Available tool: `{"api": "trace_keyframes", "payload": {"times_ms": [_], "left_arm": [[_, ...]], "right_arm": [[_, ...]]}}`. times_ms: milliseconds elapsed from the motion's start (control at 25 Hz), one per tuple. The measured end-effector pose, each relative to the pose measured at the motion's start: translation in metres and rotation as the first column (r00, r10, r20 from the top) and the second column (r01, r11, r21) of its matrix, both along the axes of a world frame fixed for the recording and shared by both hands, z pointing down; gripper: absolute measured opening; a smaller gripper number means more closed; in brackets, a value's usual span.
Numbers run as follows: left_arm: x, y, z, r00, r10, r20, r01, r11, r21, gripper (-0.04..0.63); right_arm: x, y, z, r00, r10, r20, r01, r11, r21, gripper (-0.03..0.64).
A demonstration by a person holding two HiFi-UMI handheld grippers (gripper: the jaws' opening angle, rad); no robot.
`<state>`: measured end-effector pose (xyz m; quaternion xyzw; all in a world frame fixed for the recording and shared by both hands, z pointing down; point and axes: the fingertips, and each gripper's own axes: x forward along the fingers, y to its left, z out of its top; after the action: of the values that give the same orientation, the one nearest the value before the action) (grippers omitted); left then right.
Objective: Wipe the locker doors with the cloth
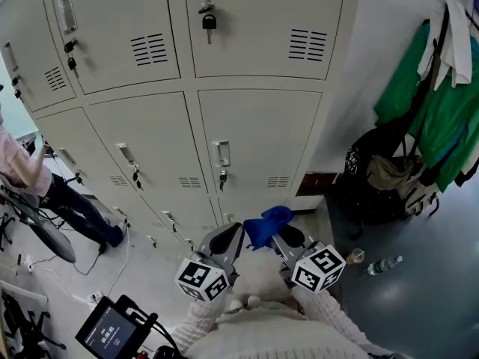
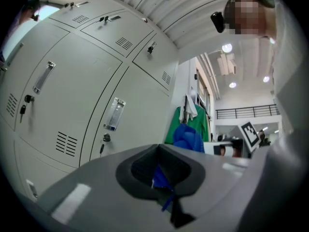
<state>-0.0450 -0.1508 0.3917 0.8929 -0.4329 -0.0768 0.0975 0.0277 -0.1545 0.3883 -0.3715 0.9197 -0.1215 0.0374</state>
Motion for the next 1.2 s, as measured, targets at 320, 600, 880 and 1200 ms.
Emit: {"api": "trace_keyframes", "payload": {"times_ms": [320, 600, 880, 1200], "left_arm": [[-0.018, -0.023, -0.013, 0.999, -0.034, 0.019, 0.034, 0.999, 0.028, 0.006], [-0.041, -0.061, -0.081, 0.997, -0.059, 0.046, 0.049, 0.98, 0.193, 0.006], [-0.052, -0.095, -0.156, 0.998, -0.046, 0.04, 0.031, 0.945, 0.325, 0.006], [-0.066, -0.117, -0.196, 0.996, -0.055, 0.075, 0.022, 0.924, 0.382, 0.006]], "right_arm": [[-0.025, -0.032, -0.008, 0.999, -0.021, -0.049, 0.024, 0.998, 0.054, 0.052], [-0.058, -0.076, -0.097, 0.997, -0.033, -0.065, 0.049, 0.961, 0.271, 0.052], [-0.097, -0.112, -0.18, 0.996, -0.045, -0.082, 0.076, 0.899, 0.43, 0.052], [-0.11, -0.142, -0.211, 0.997, -0.003, -0.078, 0.037, 0.899, 0.437, 0.052]]}}
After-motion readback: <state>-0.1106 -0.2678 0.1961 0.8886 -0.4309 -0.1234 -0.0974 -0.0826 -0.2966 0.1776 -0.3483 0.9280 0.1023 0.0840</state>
